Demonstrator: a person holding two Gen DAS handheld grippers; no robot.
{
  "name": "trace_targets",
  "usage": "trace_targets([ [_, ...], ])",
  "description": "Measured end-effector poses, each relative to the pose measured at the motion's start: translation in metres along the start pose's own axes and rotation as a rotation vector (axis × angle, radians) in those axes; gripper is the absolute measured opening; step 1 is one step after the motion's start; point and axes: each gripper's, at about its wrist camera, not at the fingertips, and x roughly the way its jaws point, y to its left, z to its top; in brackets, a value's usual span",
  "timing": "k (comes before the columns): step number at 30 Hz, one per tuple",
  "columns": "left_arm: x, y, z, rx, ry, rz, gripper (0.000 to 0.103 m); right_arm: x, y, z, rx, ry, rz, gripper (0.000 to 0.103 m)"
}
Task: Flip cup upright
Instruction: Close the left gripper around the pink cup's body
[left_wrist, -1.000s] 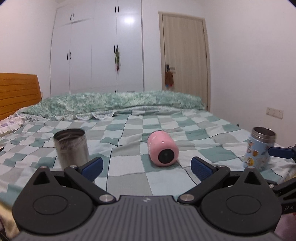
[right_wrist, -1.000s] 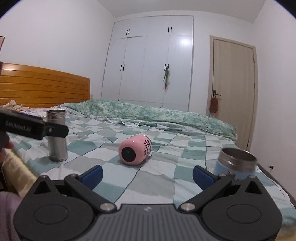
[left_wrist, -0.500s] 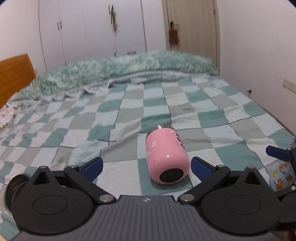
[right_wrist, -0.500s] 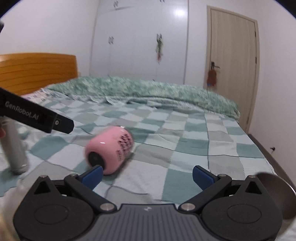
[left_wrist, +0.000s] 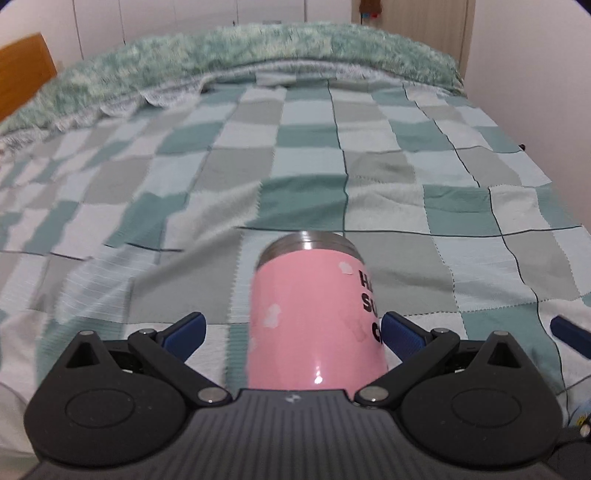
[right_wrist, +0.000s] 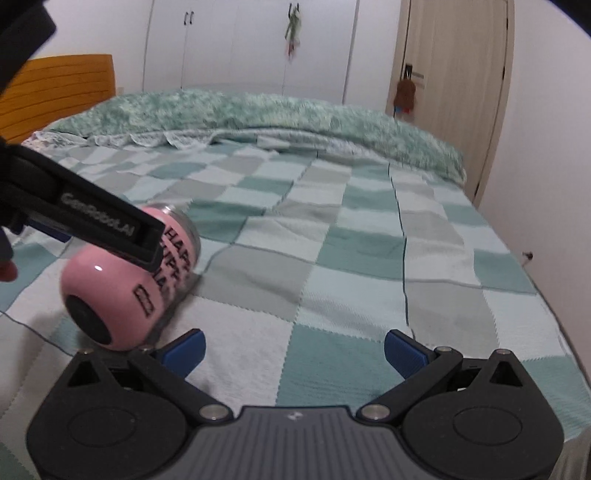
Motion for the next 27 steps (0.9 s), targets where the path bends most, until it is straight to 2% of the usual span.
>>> trace_targets([
  [1,0.006,0.000,0.001,-0.009,0.018,-0.010,0.102,0.004,-0.001,-0.001,0.000,0.012,0.002,0.103],
  [2,0.012,0.000,0.001,-0.023,0.046,-0.035,0.086,0.008,-0.001,-0.001,0.000,0.023,0.008,0.103],
  [3,0.015,0.001,0.001,-0.038,0.069,-0.064,0.086,0.012,-0.001,-0.003,0.000,0.037,0.017,0.103],
  [5,0.012,-0.003,0.000,-0.024,0.055,-0.055,0.085,0.014,0.000,-0.004,-0.004,0.051,0.024,0.103],
  [12,-0.026,0.009,-0.020,-0.059,0.019,-0.078,0.085,-0.019,0.008,-0.005,-0.028,0.001,0.017,0.103],
  [18,-0.082,0.016,-0.042,-0.056,-0.028,-0.100,0.085,-0.073,0.022,-0.011,-0.055,-0.035,0.022,0.103],
  [27,-0.151,0.022,-0.101,-0.072,-0.048,-0.121,0.085,-0.157,0.043,-0.035,-0.108,-0.095,0.023,0.103],
])
